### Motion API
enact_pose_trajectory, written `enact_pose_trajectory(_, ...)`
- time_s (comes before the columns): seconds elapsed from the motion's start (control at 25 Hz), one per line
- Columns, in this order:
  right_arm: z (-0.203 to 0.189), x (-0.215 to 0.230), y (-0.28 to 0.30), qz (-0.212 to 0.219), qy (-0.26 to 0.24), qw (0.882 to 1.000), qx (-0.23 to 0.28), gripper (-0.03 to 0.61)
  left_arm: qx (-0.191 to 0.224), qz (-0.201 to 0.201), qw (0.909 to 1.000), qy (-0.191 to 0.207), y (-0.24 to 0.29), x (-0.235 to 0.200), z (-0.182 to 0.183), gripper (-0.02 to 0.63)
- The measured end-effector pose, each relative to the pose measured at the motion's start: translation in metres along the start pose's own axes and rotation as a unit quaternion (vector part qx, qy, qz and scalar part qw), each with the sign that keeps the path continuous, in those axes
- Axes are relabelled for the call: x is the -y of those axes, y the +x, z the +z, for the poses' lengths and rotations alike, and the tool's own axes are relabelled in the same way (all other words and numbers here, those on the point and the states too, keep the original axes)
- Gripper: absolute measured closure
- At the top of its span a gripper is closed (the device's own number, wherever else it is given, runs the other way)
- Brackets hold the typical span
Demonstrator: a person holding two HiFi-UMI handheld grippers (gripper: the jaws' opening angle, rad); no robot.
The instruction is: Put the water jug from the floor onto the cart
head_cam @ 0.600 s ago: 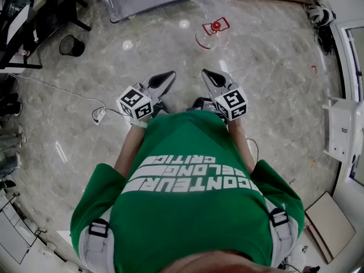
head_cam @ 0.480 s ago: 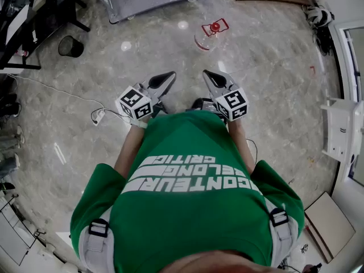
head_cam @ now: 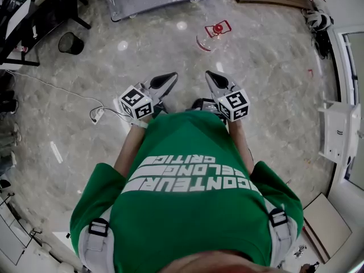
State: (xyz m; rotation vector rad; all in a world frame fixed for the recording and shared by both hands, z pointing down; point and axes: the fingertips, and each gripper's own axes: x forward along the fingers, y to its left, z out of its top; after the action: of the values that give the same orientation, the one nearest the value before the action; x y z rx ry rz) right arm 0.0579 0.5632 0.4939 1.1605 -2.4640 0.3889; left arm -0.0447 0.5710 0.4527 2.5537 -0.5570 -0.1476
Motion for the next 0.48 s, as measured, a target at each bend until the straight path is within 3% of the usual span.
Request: enact_pose_trajectory(0.48, 0.002, -0.056, 0.026, 0.007, 0.003, 1.0, -0.003, 0.586, 0.007, 0.023, 0.9996, -0.014, -0.075, -0.013, -0.003, 0.604)
